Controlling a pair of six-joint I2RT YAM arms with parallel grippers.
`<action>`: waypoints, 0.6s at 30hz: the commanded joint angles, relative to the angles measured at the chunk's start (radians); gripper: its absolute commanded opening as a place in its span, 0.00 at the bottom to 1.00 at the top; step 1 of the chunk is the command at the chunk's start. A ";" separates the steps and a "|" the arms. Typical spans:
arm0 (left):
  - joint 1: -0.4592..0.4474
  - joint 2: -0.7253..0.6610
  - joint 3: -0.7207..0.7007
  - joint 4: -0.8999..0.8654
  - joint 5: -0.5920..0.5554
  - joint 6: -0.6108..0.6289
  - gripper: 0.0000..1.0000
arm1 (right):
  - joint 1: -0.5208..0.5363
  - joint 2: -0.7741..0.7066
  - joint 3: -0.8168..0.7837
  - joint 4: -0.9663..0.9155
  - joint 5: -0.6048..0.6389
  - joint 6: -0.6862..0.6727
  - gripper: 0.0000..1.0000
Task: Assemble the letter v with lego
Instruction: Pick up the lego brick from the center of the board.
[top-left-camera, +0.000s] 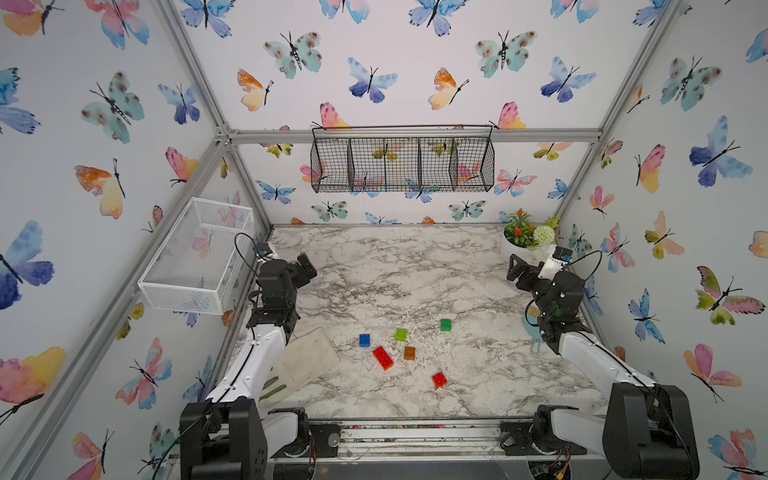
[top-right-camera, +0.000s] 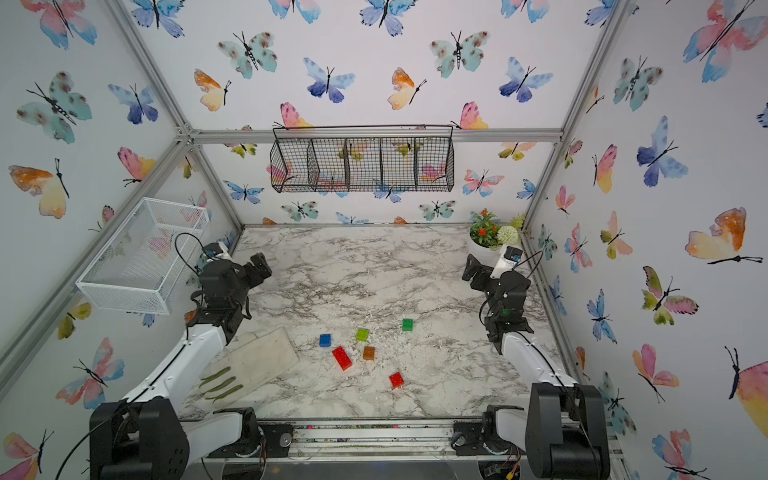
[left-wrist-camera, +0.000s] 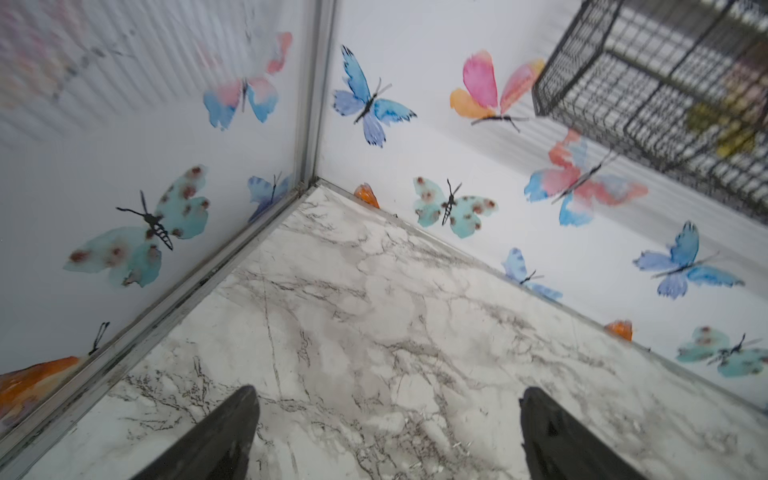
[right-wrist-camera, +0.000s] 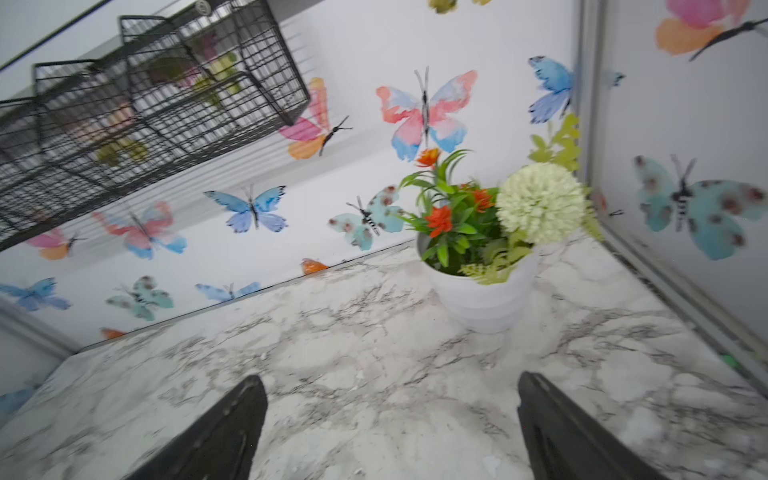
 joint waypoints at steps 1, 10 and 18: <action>0.009 0.006 0.074 -0.463 0.079 -0.073 0.98 | 0.095 -0.012 0.012 -0.188 -0.272 0.025 0.98; 0.011 0.041 0.180 -0.619 0.154 0.157 0.98 | 0.784 0.106 0.212 -0.631 -0.041 -0.178 0.85; 0.019 0.056 0.172 -0.651 0.138 0.167 0.98 | 1.093 0.356 0.339 -0.694 0.103 -0.140 0.83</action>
